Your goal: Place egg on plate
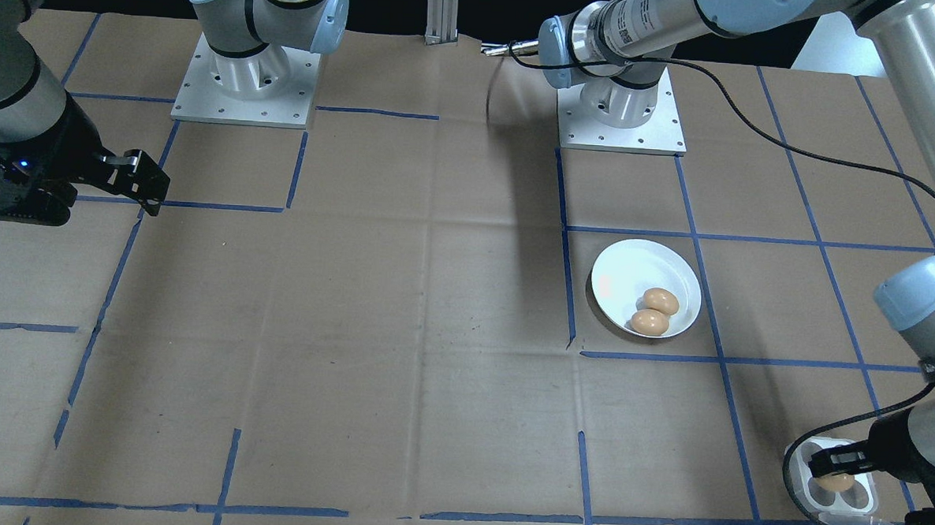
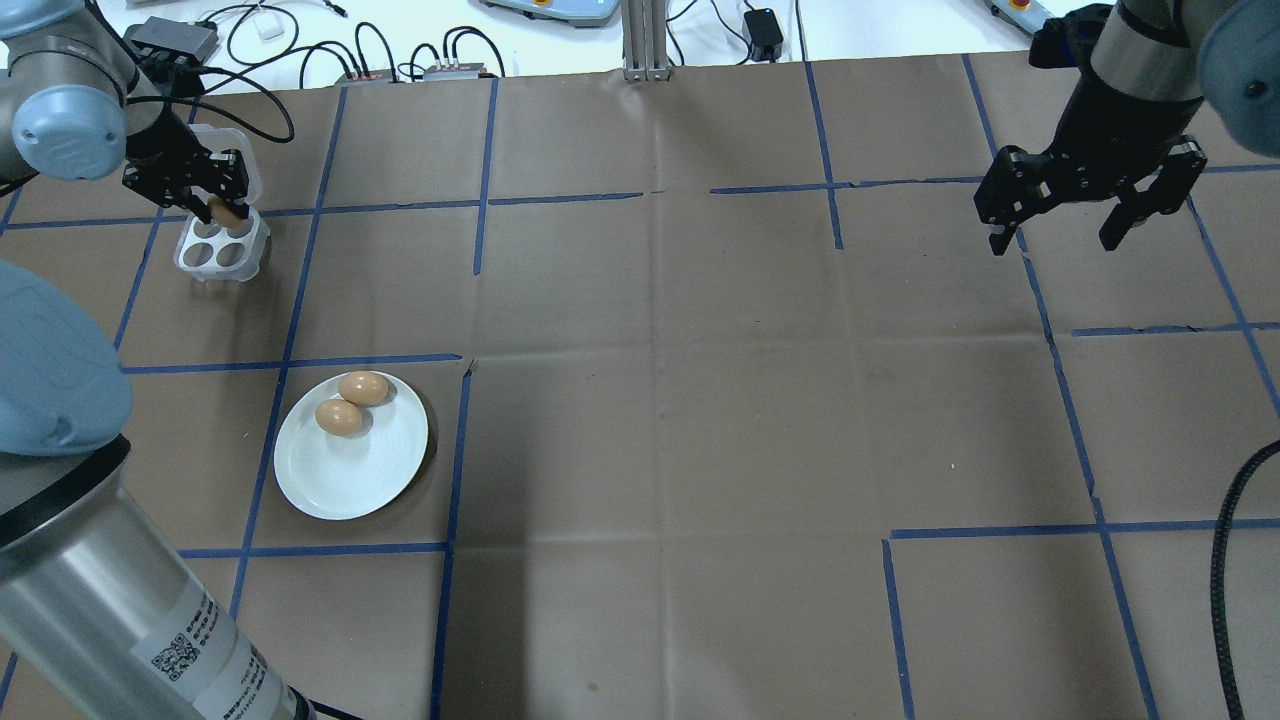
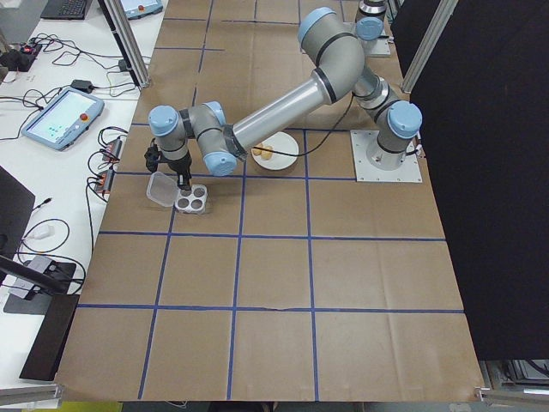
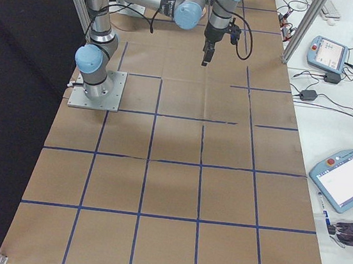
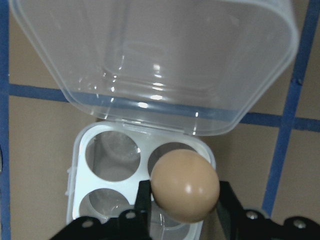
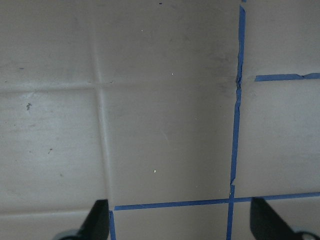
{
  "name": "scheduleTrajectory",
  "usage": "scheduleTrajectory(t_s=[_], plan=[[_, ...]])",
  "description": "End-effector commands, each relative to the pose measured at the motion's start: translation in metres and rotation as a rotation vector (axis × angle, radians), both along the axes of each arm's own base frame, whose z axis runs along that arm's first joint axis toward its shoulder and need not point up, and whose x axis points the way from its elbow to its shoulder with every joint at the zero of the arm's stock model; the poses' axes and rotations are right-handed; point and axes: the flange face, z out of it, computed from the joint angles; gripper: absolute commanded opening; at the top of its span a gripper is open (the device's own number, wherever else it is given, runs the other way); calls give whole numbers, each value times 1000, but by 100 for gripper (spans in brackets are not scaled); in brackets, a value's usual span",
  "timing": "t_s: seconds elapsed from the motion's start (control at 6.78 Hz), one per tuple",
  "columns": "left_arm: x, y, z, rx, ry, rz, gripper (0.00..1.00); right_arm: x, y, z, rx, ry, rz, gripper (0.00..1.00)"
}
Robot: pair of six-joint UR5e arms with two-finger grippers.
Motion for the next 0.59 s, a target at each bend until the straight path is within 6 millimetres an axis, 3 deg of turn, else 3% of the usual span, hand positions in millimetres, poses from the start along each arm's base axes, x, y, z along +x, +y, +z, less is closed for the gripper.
scheduleTrajectory(t_s=[0.0, 0.15, 0.44], plan=[[-31, 48, 52, 60, 37, 29, 1, 0, 0, 0, 0, 0, 0, 100], [-64, 91, 45, 113, 132, 93, 0, 0, 0, 0, 0, 0, 0, 100], [-107, 170, 26, 198, 170, 216, 0, 0, 0, 0, 0, 0, 0, 100]])
